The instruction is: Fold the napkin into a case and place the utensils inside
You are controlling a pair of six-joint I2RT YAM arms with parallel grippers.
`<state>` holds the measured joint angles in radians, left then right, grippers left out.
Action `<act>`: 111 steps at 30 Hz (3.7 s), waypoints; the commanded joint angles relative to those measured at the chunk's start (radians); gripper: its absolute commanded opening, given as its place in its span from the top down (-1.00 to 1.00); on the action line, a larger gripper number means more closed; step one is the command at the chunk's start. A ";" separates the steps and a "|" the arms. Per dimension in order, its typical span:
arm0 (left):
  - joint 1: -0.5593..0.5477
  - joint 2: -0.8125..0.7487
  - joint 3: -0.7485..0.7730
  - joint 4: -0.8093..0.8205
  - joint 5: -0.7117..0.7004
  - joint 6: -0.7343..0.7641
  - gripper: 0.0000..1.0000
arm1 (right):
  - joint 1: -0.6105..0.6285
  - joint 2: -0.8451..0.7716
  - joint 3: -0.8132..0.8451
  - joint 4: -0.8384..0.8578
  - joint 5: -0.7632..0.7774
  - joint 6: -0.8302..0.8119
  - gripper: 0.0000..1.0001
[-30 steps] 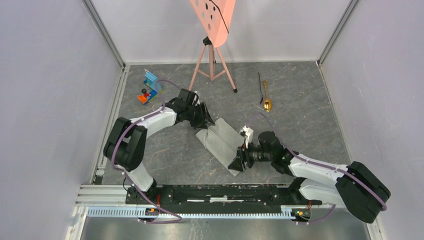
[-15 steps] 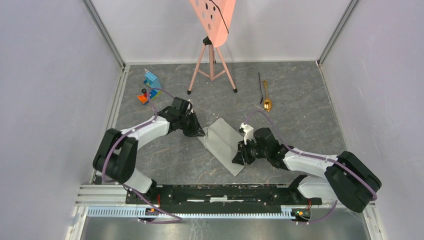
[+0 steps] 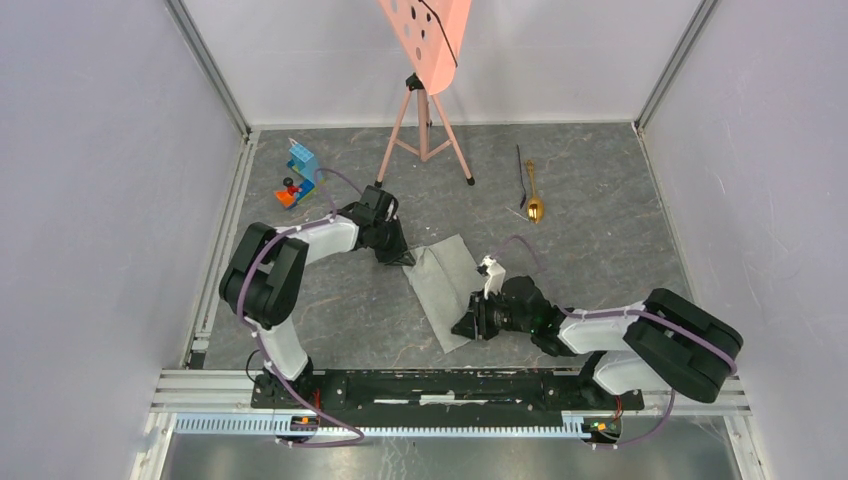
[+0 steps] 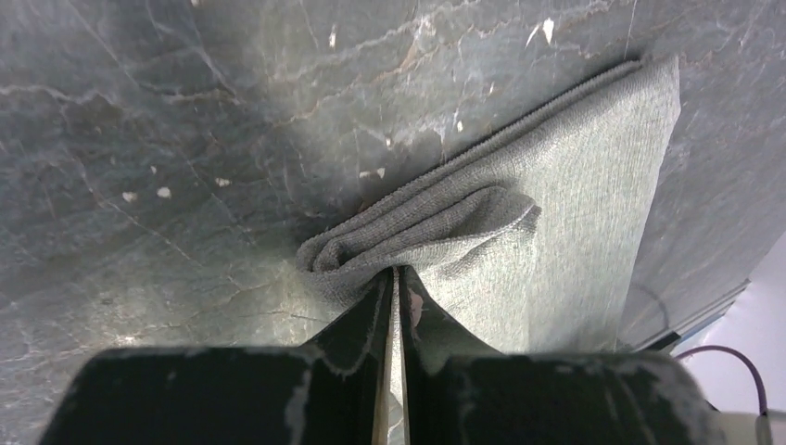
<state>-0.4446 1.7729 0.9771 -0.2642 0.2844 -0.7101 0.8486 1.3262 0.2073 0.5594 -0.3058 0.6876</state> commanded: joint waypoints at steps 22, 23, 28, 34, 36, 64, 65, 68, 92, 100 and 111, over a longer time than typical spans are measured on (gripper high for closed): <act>-0.338 -0.249 0.104 -0.256 -0.194 0.057 -0.61 | -0.376 -0.189 0.107 -0.482 -0.133 -0.356 -0.48; -0.374 -0.257 0.093 -0.245 -0.201 0.030 -0.61 | -0.381 -0.183 0.092 -0.453 -0.150 -0.343 -0.39; -0.521 -0.262 0.062 -0.220 -0.281 -0.070 -0.63 | -0.379 -0.123 -0.005 -0.232 -0.281 -0.221 0.05; -0.680 -0.266 0.039 -0.207 -0.505 -0.223 -0.57 | -0.290 -0.100 -0.131 0.248 -0.412 0.145 0.34; -0.719 -0.265 0.034 -0.205 -0.562 -0.267 -0.50 | -0.293 -0.150 -0.100 0.150 -0.379 0.113 0.19; -0.872 0.275 0.520 -0.635 -0.588 -0.336 -0.04 | -0.720 -0.440 0.163 -0.776 0.023 -0.398 -0.95; -0.872 0.284 0.523 -0.634 -0.583 -0.336 0.03 | -0.721 -0.432 0.159 -0.765 -0.002 -0.406 -0.96; -0.865 0.291 0.531 -0.637 -0.581 -0.326 0.19 | -0.721 -0.392 0.143 -0.725 -0.079 -0.412 -0.96; -0.842 -0.023 0.284 -0.471 -0.588 -0.296 0.95 | -0.402 0.006 0.004 0.098 -0.186 0.390 -0.94; -0.842 -0.030 0.277 -0.447 -0.578 -0.292 0.95 | -0.348 0.103 0.005 0.188 -0.122 0.422 -0.76; -0.842 -0.045 0.266 -0.436 -0.579 -0.284 0.95 | -0.349 0.243 0.052 0.329 -0.115 0.370 -0.29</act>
<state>-1.2903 1.7779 1.2488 -0.7368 -0.2867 -1.0061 0.4976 1.5208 0.2218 0.8154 -0.4435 1.0927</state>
